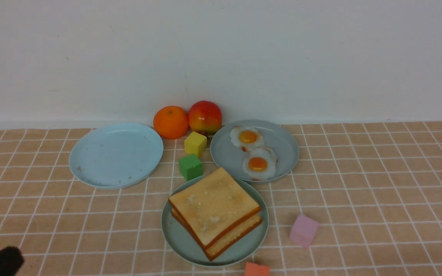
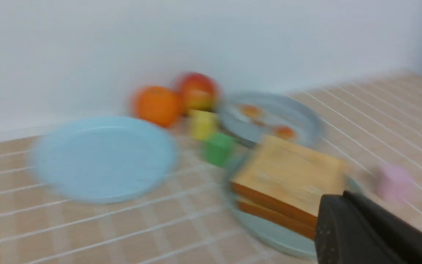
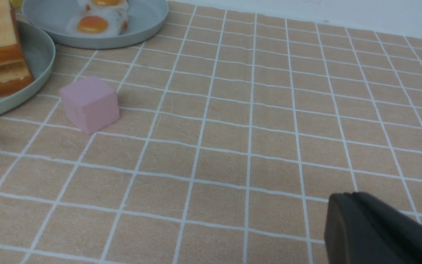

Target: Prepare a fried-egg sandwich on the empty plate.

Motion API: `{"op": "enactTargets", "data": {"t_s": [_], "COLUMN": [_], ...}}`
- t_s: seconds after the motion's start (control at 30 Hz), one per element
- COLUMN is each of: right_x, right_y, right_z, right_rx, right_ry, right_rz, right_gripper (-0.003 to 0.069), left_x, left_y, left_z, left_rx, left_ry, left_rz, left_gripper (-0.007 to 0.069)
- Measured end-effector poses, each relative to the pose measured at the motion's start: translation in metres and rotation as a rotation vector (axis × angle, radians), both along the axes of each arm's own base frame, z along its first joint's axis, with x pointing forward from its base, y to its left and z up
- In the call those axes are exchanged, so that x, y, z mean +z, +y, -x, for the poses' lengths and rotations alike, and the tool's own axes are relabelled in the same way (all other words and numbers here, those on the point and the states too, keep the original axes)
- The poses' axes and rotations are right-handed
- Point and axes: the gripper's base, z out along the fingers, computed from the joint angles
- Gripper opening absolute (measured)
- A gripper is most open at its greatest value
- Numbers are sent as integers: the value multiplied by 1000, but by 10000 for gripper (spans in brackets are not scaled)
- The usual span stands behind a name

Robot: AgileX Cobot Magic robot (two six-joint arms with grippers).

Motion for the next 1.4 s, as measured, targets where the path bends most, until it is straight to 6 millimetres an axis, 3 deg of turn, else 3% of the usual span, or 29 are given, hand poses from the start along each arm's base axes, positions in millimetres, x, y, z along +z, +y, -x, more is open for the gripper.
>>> {"op": "enactTargets", "data": {"t_s": [0.17,0.4,1.4], "right_x": [0,0,0], "right_y": [0,0,0], "right_z": [0,0,0], "right_rx": [0,0,0], "right_ry": [0,0,0], "right_rz": [0,1,1], "right_gripper": [7,15,57], "left_x": [-30,-52,-52], "left_y": [17,18,17], "left_z": [3,7,7], "left_rx": [275,312,311], "left_ry": [46,274,278], "left_rz": [44,54,59], "left_gripper": [-13,-13,-13]}}
